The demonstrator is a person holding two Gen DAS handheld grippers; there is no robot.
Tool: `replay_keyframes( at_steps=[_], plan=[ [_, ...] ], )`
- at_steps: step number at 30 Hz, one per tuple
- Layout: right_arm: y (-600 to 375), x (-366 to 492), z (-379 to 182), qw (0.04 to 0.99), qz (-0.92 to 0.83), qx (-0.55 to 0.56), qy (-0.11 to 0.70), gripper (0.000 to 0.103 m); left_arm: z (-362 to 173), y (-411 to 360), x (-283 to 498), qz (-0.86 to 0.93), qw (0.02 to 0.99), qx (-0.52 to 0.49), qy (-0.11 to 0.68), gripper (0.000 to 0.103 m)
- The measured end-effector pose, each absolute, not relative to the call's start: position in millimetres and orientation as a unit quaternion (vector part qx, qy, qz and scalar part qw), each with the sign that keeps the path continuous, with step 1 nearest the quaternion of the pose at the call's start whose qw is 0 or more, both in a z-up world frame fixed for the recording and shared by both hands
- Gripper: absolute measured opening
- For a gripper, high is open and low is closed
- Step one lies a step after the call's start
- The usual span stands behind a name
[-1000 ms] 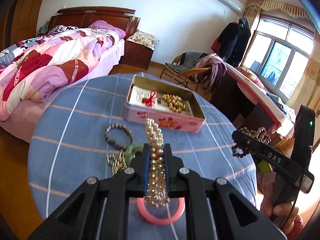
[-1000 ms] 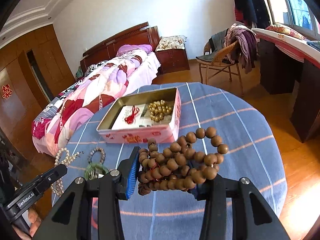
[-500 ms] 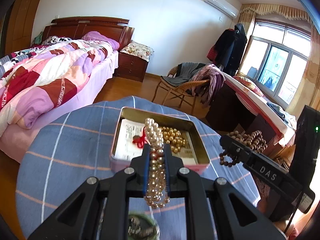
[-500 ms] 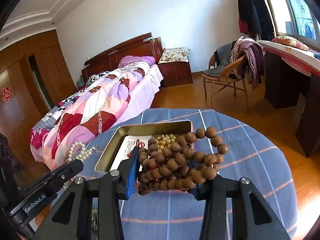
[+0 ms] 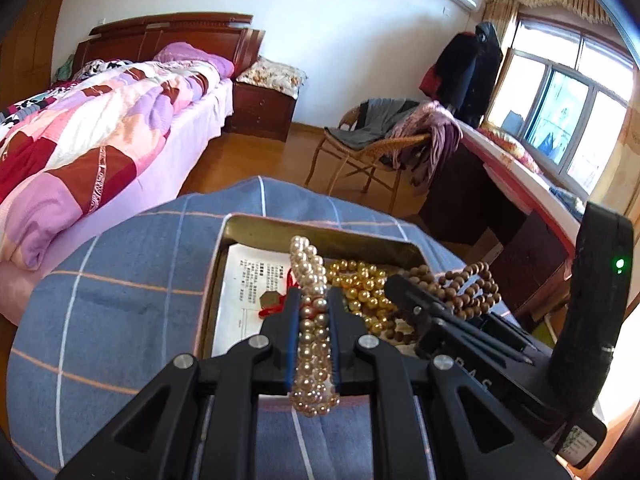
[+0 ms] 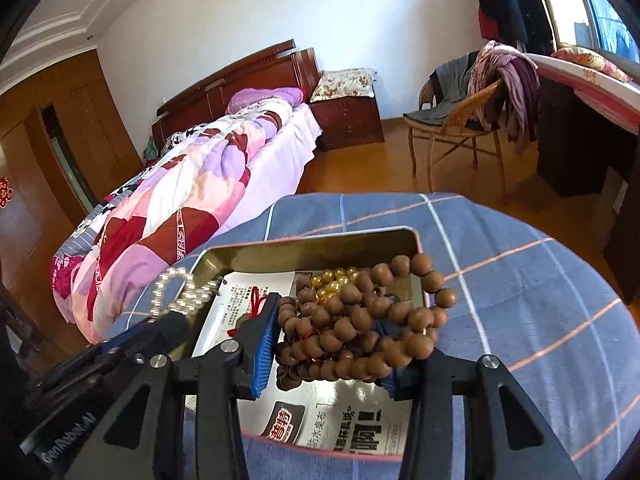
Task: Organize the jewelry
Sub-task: 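Carry the pearls and wooden beads into the pink tin and open both grippers, then withdraw both grippers from the pink tin back over the table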
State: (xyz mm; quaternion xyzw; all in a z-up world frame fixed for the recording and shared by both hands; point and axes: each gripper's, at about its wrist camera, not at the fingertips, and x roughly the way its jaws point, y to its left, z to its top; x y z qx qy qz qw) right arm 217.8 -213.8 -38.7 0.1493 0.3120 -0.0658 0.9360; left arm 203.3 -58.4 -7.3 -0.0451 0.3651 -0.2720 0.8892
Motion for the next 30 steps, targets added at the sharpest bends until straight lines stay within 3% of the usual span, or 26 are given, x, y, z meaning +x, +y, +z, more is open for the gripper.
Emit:
replay_keyframes(
  at_steps=[10, 12, 13, 15, 17, 18, 25, 30],
  plan=[
    [-219, 232, -51, 0.935, -0.057, 0.148, 0.318, 0.047, -28, -76, 214, -0.258, 0.876, -0.016, 0.408, 0.013],
    [-222, 229, -49, 0.933, -0.048, 0.164, 0.317, 0.057, -30, -75, 219, -0.255, 0.872, -0.018, 0.417, 0.014],
    [-224, 226, -45, 0.935, -0.048, 0.168, 0.308, 0.069, -30, -75, 219, -0.25, 0.873, -0.018, 0.419, 0.014],
    [-224, 216, -37, 0.943, -0.064, 0.164, 0.281, 0.075, -26, -74, 218, -0.236, 0.879, -0.013, 0.414, 0.023],
    [-226, 209, -29, 0.949, -0.073, 0.168, 0.258, 0.075, -17, -71, 213, -0.227, 0.885, -0.011, 0.406, 0.06],
    [-228, 206, -27, 0.949, -0.079, 0.172, 0.254, 0.075, -12, -69, 211, -0.223, 0.889, -0.012, 0.399, 0.065],
    [-233, 174, -19, 0.935, -0.108, 0.187, 0.282, 0.075, 12, -51, 180, -0.2, 0.907, 0.014, 0.37, 0.068],
    [-227, 130, -20, 0.93, -0.111, 0.179, 0.301, 0.075, 11, -31, 145, -0.176, 0.914, 0.022, 0.365, 0.076]
  ],
)
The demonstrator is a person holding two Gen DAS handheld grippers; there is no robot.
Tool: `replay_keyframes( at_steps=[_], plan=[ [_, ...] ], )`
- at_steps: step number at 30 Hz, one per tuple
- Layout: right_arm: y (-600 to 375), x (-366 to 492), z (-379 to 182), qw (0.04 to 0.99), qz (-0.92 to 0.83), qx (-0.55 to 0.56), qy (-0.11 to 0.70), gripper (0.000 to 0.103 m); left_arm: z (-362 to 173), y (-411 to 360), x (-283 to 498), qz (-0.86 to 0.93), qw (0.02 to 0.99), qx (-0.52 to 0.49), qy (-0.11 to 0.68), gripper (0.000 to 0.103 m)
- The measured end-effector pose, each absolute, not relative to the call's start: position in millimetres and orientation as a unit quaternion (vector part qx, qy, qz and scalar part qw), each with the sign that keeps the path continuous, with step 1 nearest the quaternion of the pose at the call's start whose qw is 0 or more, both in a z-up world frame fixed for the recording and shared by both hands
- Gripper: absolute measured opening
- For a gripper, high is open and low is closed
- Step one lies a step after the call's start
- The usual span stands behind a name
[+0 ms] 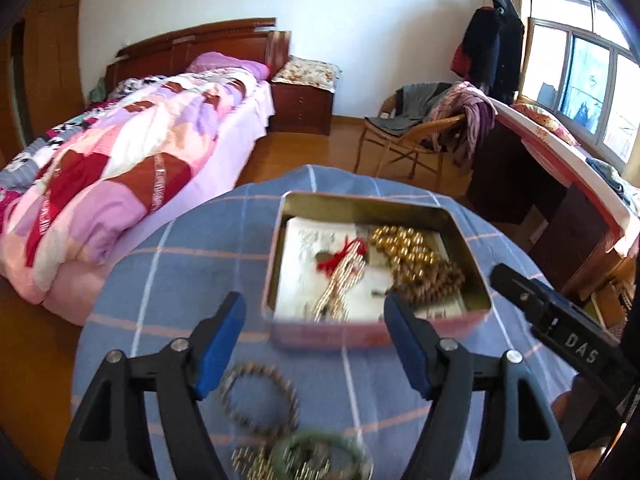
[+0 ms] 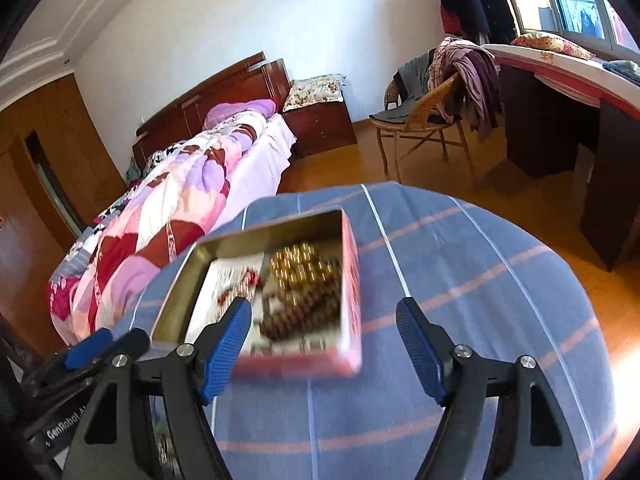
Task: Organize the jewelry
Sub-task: 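Withdraw both grippers from the pink tin back over the table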
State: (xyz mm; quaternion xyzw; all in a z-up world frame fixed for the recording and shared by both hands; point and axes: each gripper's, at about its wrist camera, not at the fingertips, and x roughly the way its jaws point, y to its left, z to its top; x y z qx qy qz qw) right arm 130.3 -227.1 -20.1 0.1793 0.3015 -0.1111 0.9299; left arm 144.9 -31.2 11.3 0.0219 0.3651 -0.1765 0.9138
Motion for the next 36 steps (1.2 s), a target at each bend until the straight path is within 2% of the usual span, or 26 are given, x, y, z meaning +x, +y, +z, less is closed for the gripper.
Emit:
replay_keyframes(
  at_steps=[10, 21, 30, 36],
  plan=[
    [-198, 59, -28, 0.929, -0.077, 0.156, 0.328, 0.075, 0, 14, 87, -0.135, 0.92, 0.012, 0.368, 0.077],
    [-167, 31, -47, 0.926, -0.044, 0.124, 0.355, 0.075, -33, 41, 46, -0.123, 0.913, 0.013, 0.388, 0.077],
    [-143, 36, -49, 0.923, 0.007, 0.122, 0.366, 0.075, -39, 49, 31, -0.127, 0.914, 0.009, 0.385, 0.077],
    [-115, 80, -57, 0.905, 0.061, 0.113, 0.406, 0.075, -34, 65, 33, -0.111, 0.919, -0.004, 0.377, 0.077]
  ],
)
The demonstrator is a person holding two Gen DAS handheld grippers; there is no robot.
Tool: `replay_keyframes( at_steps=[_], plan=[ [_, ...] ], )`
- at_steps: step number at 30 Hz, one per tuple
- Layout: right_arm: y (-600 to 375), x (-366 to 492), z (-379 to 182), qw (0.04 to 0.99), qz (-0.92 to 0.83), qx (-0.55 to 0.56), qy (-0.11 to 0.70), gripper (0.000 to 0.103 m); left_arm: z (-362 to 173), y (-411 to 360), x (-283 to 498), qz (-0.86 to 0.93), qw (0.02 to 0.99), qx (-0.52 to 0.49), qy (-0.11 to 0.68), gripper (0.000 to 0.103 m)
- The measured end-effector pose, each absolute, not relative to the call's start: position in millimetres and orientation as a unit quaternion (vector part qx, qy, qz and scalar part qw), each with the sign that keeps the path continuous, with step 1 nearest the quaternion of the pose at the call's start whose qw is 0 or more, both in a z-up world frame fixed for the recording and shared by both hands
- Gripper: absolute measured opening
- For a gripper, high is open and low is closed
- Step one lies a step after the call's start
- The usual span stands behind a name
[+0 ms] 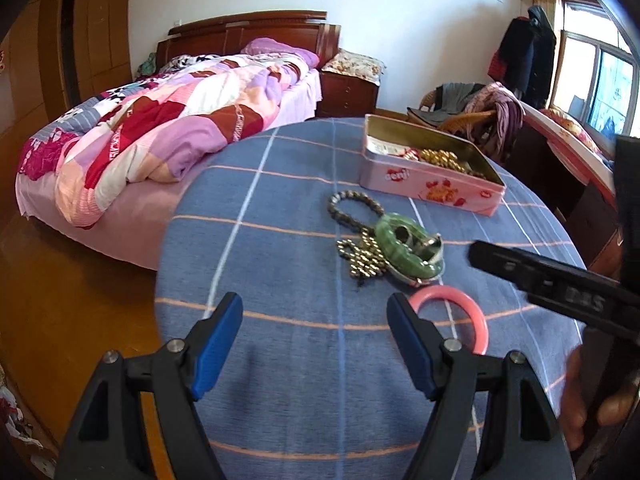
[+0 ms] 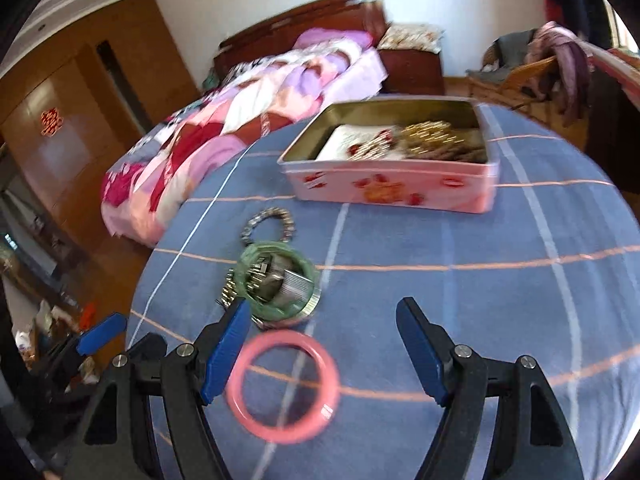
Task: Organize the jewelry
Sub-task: 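Withdraw both grippers from the pink tin back over the table, then lower the right gripper onto the green jade bangle, grasp and lift it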
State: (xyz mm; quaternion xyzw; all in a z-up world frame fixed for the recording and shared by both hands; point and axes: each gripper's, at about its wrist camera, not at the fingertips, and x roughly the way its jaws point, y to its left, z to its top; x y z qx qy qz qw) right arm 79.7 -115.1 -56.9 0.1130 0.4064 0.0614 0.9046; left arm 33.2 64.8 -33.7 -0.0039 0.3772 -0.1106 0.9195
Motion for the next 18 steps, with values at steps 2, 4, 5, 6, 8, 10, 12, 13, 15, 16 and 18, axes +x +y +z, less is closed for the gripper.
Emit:
replay_keyframes(
  at_steps=[2, 4, 5, 6, 8, 10, 12, 13, 15, 16, 18],
  plan=[
    [-105, 97, -62, 0.897, 0.082, 0.108, 0.421, 0.075, -33, 69, 34, -0.107, 0.92, -0.007, 0.376, 0.077],
    [-97, 108, -67, 0.895, 0.085, 0.096, 0.428, 0.075, -32, 74, 35, -0.104, 0.921, -0.012, 0.375, 0.077],
    [-93, 114, -70, 0.893, 0.089, 0.091, 0.431, 0.075, -32, 76, 35, -0.104, 0.921, -0.014, 0.375, 0.077],
    [-89, 119, -73, 0.89, 0.094, 0.089, 0.436, 0.075, -32, 77, 36, -0.103, 0.921, -0.016, 0.375, 0.077],
    [-86, 127, -80, 0.883, 0.099, 0.089, 0.45, 0.075, -33, 80, 38, -0.101, 0.92, -0.021, 0.378, 0.077],
    [-82, 131, -83, 0.879, 0.106, 0.089, 0.455, 0.075, -35, 82, 41, -0.101, 0.919, -0.027, 0.381, 0.077],
    [-76, 133, -84, 0.881, 0.104, 0.073, 0.455, 0.075, -37, 83, 42, -0.101, 0.918, -0.029, 0.383, 0.077],
    [-74, 134, -85, 0.883, 0.1, 0.067, 0.454, 0.076, -38, 83, 42, -0.101, 0.917, -0.029, 0.384, 0.077],
    [-70, 138, -86, 0.885, 0.094, 0.053, 0.452, 0.076, -38, 84, 42, -0.101, 0.917, -0.03, 0.385, 0.077],
    [-68, 139, -87, 0.886, 0.09, 0.043, 0.452, 0.076, -38, 84, 42, -0.101, 0.917, -0.03, 0.385, 0.077],
    [-63, 141, -88, 0.888, 0.086, 0.025, 0.452, 0.076, -38, 85, 43, -0.102, 0.917, -0.03, 0.385, 0.077]
  ],
)
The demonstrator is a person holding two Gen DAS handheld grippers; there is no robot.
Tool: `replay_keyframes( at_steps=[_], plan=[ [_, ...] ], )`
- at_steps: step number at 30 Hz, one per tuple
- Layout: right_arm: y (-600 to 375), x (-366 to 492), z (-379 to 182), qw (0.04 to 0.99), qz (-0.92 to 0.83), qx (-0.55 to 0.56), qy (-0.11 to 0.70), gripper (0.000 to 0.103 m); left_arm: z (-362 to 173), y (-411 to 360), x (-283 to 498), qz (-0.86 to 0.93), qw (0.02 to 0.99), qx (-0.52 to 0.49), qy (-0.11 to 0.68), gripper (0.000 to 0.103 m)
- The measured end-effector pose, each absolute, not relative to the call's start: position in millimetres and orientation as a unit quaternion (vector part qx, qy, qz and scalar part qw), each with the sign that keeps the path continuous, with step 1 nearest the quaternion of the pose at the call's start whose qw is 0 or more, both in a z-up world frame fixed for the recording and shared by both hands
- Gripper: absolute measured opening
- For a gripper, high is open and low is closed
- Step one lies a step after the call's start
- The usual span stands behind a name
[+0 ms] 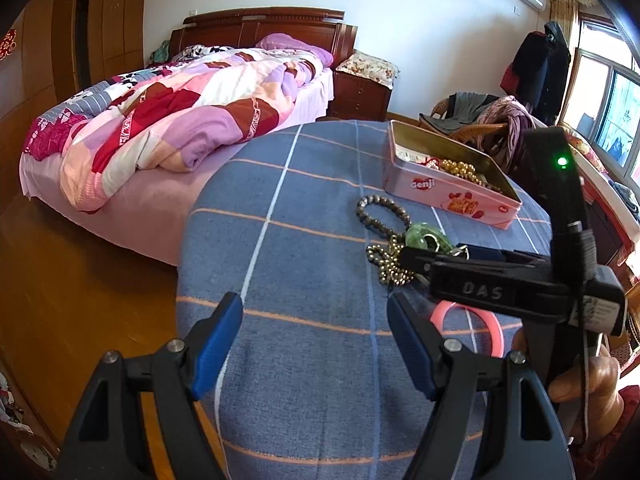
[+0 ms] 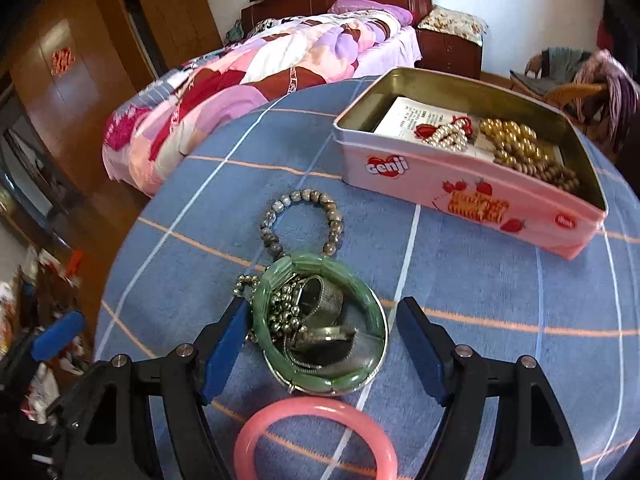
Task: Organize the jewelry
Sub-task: 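Lower the right gripper onto the green jade bangle, grasp and lift it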
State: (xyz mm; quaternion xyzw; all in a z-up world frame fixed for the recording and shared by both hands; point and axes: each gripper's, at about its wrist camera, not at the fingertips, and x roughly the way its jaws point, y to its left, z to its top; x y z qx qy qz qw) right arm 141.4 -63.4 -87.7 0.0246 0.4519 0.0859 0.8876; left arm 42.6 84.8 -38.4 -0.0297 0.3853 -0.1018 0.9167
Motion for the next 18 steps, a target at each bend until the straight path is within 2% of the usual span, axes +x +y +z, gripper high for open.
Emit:
replay_keyframes(
  at_steps=[3, 5, 10, 12, 13, 18],
  plan=[
    [-66, 139, -87, 0.889, 0.091, 0.03, 0.447, 0.069, -39, 87, 43, -0.1, 0.917, -0.029, 0.385, 0.077],
    [-73, 135, -86, 0.889, 0.093, 0.052, 0.446, 0.058, -39, 88, 43, -0.099, 0.917, -0.032, 0.385, 0.077],
    [-91, 127, -80, 0.888, 0.1, 0.099, 0.437, 0.045, -39, 88, 44, -0.102, 0.915, -0.036, 0.388, 0.077],
    [-96, 120, -71, 0.893, 0.104, 0.107, 0.424, 0.033, -39, 86, 44, -0.104, 0.916, -0.032, 0.387, 0.077],
    [-99, 116, -66, 0.894, 0.114, 0.116, 0.417, 0.014, -39, 85, 44, -0.104, 0.916, -0.03, 0.387, 0.077],
    [-104, 102, -47, 0.907, 0.099, 0.1, 0.397, 0.012, -41, 80, 46, -0.11, 0.913, -0.027, 0.393, 0.077]
  ],
)
